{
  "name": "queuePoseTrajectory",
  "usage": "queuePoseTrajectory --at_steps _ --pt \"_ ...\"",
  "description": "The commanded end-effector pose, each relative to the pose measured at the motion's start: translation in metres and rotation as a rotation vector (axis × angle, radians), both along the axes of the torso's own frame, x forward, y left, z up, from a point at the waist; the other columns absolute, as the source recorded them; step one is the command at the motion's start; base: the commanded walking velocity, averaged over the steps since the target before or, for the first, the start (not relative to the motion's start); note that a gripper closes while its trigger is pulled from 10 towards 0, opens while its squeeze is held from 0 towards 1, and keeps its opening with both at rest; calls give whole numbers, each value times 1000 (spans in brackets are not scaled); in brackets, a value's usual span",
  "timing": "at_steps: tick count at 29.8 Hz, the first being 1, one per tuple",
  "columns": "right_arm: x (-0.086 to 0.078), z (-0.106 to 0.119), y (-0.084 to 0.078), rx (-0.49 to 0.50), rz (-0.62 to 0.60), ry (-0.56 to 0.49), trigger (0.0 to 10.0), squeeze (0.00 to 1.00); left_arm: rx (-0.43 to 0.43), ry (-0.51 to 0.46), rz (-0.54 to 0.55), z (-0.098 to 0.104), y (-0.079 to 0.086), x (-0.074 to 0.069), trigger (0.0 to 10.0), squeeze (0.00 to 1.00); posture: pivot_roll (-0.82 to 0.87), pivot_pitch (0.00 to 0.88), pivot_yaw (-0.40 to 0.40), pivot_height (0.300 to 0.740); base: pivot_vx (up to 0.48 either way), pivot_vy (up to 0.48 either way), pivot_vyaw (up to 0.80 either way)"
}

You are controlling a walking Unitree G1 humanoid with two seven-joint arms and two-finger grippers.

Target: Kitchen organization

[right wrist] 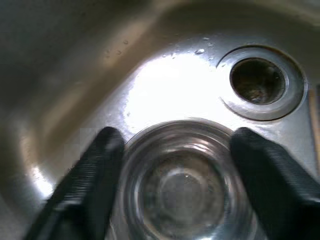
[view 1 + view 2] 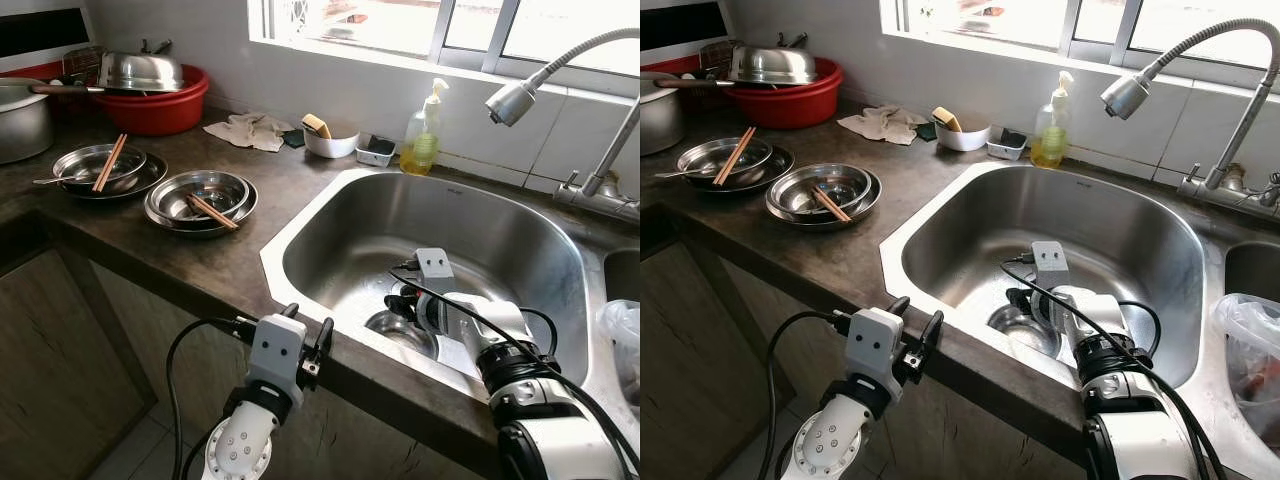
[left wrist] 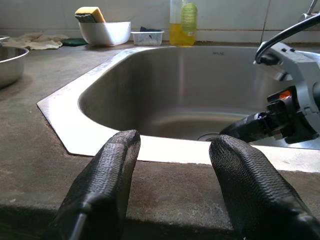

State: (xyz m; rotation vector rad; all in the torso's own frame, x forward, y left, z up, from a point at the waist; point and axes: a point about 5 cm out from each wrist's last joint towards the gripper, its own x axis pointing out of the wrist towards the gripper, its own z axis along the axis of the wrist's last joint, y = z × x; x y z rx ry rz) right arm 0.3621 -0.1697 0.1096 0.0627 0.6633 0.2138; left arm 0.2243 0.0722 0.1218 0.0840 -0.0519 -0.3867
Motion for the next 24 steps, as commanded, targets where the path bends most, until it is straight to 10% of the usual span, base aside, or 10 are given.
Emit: queuePoseTrajectory --at_steps 1,2,3,14,24 --pt "6 13 -4 6 -12 -65 10000 627 6 9 -11 0 -4 0 10000 0 20 13 -96 740 0 0 0" --pt "6 13 -4 6 -12 -65 10000 627 6 9 -11 0 -4 0 10000 0 20 13 -96 740 0 0 0" --pt "9 25 -5 9 -22 -154 10000 0 8 10 -8 0 -4 0 10000 0 20 9 -95 740 0 0 0" --pt "-14 90 4 -1 -100 -669 10000 0 9 -4 -6 3 -2 5 10000 0 10 0 -79 740 0 0 0" --pt "-59 103 15 0 -118 -872 10000 0 8 -13 -1 6 1 6 10000 0 12 0 -76 740 0 0 0"
